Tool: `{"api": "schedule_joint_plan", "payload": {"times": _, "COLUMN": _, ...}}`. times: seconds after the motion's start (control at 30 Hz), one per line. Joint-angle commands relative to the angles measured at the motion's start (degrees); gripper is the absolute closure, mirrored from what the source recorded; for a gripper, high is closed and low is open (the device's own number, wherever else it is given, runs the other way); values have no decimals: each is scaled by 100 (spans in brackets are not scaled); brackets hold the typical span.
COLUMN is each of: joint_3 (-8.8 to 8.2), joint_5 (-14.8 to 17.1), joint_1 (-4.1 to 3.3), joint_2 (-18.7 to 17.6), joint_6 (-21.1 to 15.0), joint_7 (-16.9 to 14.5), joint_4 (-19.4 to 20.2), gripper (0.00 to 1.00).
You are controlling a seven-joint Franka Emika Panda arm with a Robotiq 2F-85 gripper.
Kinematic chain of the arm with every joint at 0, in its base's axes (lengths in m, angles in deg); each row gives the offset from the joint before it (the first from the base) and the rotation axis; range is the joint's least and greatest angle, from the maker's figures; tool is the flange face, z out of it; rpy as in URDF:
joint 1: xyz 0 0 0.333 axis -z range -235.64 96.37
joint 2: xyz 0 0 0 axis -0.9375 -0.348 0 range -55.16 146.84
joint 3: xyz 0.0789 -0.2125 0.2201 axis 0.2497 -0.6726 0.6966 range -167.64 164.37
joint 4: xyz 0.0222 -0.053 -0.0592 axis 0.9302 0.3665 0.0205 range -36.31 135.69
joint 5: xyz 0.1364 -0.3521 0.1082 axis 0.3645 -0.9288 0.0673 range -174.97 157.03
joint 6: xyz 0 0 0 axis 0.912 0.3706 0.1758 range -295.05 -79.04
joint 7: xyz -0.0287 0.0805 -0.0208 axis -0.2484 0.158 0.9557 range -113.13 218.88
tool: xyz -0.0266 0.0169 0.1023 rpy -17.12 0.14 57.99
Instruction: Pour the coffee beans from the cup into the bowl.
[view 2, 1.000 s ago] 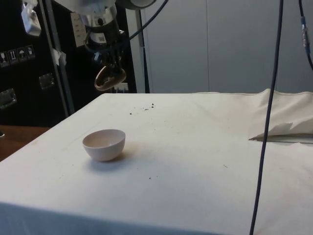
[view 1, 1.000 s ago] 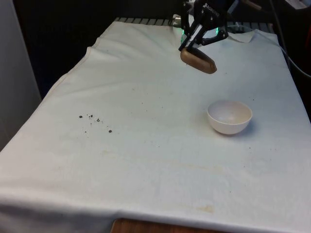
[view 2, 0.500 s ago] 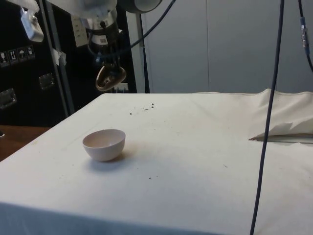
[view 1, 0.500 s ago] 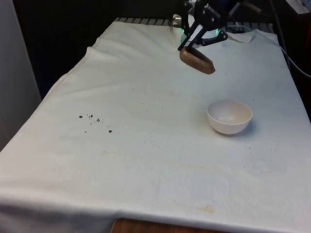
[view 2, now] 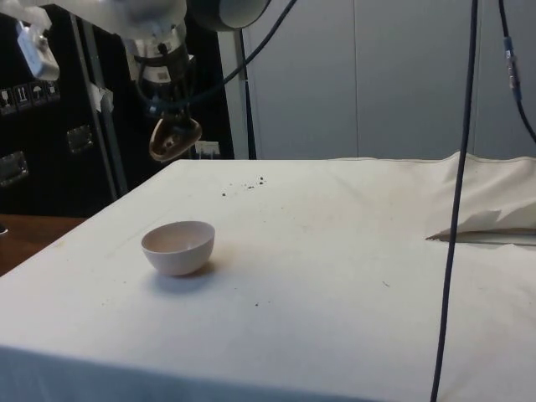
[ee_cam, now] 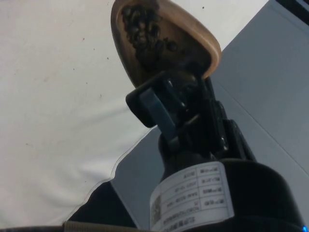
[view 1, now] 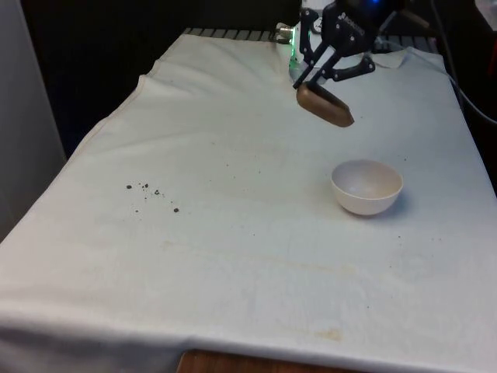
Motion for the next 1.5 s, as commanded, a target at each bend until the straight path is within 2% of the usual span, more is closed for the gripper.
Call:
{"api": "schedule_joint_plan", "payload": {"times": 0.0, "joint_3": 23, "joint_5": -11, "joint_1": -34, "joint_2": -52, "joint_6": 80, "joint_7": -17, "joint_4": -80, "gripper": 100}}
{"api": "schedule_joint_plan", "payload": {"times": 0.1, "joint_3": 97, "joint_5": -57, "joint_1": -40, "joint_2": -120, "joint_6": 189, "joint_7": -17, "joint_4": -178, "gripper": 100}}
{"api": "schedule_joint_plan", "payload": {"times": 0.13, "joint_3": 103, "joint_5": -52, "joint_1": -11, "joint_2": -132, "joint_6": 160, "joint_7": 0, "joint_4": -189, "gripper": 100}}
{"api": "schedule_joint_plan", "payload": {"times": 0.17, "joint_3": 149, "joint_5": -92, "joint_1": -34, "joint_2": -143, "joint_6": 275, "joint_7": -17, "joint_4": -201, "gripper": 100}}
{"api": "schedule_joint_plan", "payload": {"times": 0.43, "joint_3": 298, "joint_5": -275, "joint_1": -52, "joint_2": -155, "joint_6": 550, "joint_7": -74, "joint_4": -212, "gripper": 100}}
{"api": "schedule_joint_plan", "payload": {"times": 0.47, "joint_3": 292, "joint_5": -252, "joint_1": -23, "joint_2": -149, "joint_6": 487, "joint_7": -40, "joint_4": -206, "gripper": 100}}
{"api": "schedule_joint_plan", "payload": {"times": 0.5, "joint_3": 321, "joint_5": -304, "joint_1": -57, "joint_2": -155, "joint_6": 584, "joint_7": -86, "joint_4": -212, "gripper": 100}}
{"api": "schedule_joint_plan", "payload": {"times": 0.7, "joint_3": 453, "joint_5": -510, "joint_1": -63, "joint_2": -143, "joint_6": 791, "joint_7": -166, "joint_4": -166, "gripper": 100}}
{"api": "schedule_joint_plan", "payload": {"times": 1.1, "joint_3": 504, "joint_5": -791, "joint_1": -57, "joint_2": -155, "joint_6": 796, "joint_7": -298, "joint_4": -57, "gripper": 100}}
{"api": "schedule_joint_plan", "payload": {"times": 1.4, "joint_3": 521, "joint_5": -1134, "joint_1": -40, "joint_2": -183, "joint_6": 613, "joint_7": -430, "joint_4": 80, "gripper": 100}}
{"api": "schedule_joint_plan", "payload": {"times": 1.43, "joint_3": 521, "joint_5": -1106, "joint_1": -52, "joint_2": -183, "joint_6": 688, "joint_7": -401, "joint_4": 63, "gripper": 100}}
{"api": "schedule_joint_plan", "payload": {"times": 1.47, "joint_3": 521, "joint_5": -1169, "joint_1": -40, "joint_2": -189, "joint_6": 590, "joint_7": -435, "joint_4": 86, "gripper": 100}}
